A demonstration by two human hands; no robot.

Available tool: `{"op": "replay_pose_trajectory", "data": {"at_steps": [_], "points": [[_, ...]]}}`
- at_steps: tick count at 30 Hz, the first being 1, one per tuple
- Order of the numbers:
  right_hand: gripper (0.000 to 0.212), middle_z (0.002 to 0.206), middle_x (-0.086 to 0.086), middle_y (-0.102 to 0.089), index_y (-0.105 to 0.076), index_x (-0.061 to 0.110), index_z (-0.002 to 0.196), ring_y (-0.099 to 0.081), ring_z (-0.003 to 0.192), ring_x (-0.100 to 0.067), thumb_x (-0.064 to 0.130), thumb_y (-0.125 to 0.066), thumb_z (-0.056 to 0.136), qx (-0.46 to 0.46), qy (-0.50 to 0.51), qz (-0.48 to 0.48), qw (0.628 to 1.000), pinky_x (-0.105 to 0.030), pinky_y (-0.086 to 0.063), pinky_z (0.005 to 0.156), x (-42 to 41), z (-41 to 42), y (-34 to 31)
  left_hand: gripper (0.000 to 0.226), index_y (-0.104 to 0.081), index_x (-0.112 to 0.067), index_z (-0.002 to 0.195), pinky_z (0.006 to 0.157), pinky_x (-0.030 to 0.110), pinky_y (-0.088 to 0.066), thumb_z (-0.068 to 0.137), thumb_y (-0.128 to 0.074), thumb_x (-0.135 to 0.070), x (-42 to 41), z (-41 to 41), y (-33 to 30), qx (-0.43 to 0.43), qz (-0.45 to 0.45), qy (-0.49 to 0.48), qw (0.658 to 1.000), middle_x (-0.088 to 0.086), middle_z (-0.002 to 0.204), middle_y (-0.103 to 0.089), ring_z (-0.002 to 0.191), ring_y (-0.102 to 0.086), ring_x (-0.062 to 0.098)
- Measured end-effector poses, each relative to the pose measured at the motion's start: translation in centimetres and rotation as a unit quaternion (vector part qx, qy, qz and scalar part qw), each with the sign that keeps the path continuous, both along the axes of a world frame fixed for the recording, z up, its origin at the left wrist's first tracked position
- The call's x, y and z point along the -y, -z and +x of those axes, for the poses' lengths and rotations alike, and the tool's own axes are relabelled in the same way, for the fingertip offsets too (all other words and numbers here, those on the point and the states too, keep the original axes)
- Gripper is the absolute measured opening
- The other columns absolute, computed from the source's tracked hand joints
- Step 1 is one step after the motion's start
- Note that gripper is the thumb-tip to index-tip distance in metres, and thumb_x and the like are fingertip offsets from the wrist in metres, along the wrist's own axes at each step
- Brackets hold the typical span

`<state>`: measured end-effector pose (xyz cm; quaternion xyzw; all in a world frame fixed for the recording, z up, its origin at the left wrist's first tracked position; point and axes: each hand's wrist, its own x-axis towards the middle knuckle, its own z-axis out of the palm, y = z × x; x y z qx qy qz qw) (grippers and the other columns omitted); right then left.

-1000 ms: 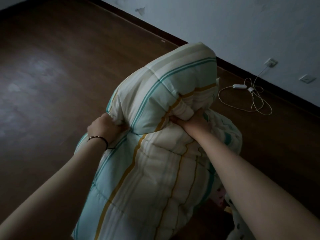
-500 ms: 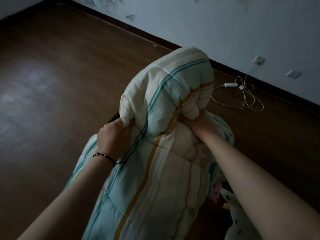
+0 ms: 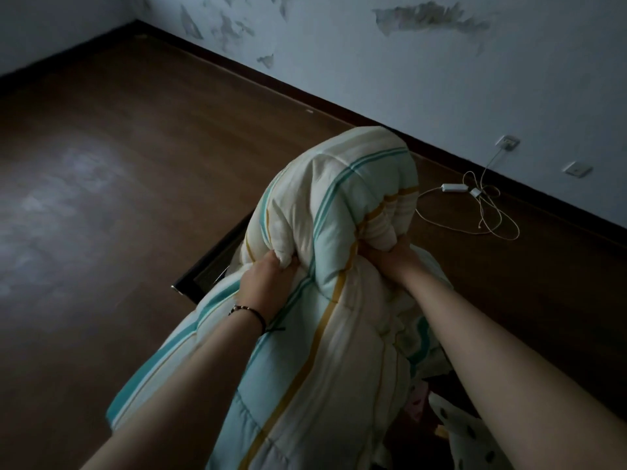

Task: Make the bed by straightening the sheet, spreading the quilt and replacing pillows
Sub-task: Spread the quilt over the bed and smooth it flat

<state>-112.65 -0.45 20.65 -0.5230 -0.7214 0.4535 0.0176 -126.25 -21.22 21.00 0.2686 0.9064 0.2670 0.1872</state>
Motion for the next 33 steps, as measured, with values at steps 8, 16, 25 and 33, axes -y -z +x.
{"op": "replay_pose_trajectory", "data": {"at_steps": [8, 16, 25, 33], "points": [[0.186, 0.163, -0.009, -0.02, 0.02, 0.005, 0.152, -0.028, 0.147, -0.028, 0.1, -0.061, 0.014, 0.029, -0.07, -0.024, 0.997, -0.05, -0.027, 0.118, -3.0, -1.0, 1.6, 0.052, -0.049, -0.011, 0.115, 0.091, 0.043, -0.041, 0.091, -0.046, -0.057, 0.1, 1.0, 2.0, -0.059, -0.075, -0.092, 0.991, 0.014, 0.115, -0.06, 0.108, -0.056, 0.035], [0.141, 0.163, -0.011, -0.02, 0.005, 0.003, 0.156, -0.03, 0.145, -0.03, 0.077, -0.072, 0.063, 0.008, -0.117, -0.013, 0.993, -0.036, -0.027, 0.114, -2.3, 0.8, 0.7, 0.073, -0.035, -0.016, 0.14, 0.107, 0.047, -0.036, 0.085, -0.053, -0.06, 1.8, 6.2, -0.2, -0.068, -0.031, -0.2, 0.977, 0.012, 0.142, -0.045, 0.129, -0.043, 0.032], [0.141, 0.165, -0.01, -0.009, 0.017, 0.0, 0.153, -0.021, 0.149, -0.029, 0.066, -0.075, 0.07, -0.023, -0.115, -0.066, 0.991, -0.032, -0.02, 0.119, -2.0, 1.2, 0.2, 0.098, -0.025, -0.011, 0.151, 0.117, 0.048, -0.024, 0.08, -0.057, -0.07, 7.3, 12.5, -0.1, 0.058, 0.003, -0.358, 0.932, 0.013, 0.156, -0.026, 0.144, -0.022, 0.028], [0.177, 0.166, -0.002, -0.011, 0.016, 0.017, 0.156, -0.026, 0.148, -0.022, 0.092, -0.074, 0.023, -0.001, -0.099, -0.066, 0.993, -0.038, -0.024, 0.12, -3.9, 1.0, 2.9, 0.136, 0.008, -0.036, 0.152, 0.112, 0.066, -0.002, 0.049, -0.065, -0.088, 16.8, 15.5, 3.9, 0.265, -0.027, -0.554, 0.789, 0.011, 0.159, 0.019, 0.145, 0.007, 0.044]]}}
